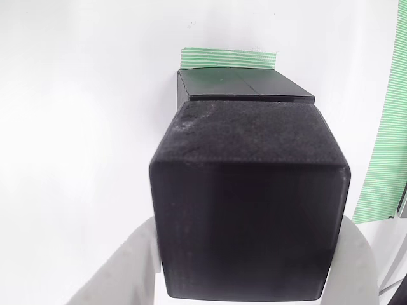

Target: Stack 3 Blocks on the chosen place.

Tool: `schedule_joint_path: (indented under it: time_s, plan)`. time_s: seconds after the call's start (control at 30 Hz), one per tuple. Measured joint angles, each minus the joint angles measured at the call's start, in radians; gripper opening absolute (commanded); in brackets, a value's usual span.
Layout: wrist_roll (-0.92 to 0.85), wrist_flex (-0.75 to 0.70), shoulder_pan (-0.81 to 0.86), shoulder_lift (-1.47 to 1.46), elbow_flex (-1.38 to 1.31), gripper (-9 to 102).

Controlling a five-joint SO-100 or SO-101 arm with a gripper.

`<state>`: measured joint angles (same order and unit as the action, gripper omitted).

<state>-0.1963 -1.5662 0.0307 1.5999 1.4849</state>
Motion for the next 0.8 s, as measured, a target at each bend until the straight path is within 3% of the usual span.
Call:
schedule_joint_path:
  time_s: [0.23, 0.8]
  plan:
    - [0.0, 0.0, 0.0, 0.0, 0.0, 18]
    - [0.0, 0.0, 0.0, 0.0, -0.023, 33]
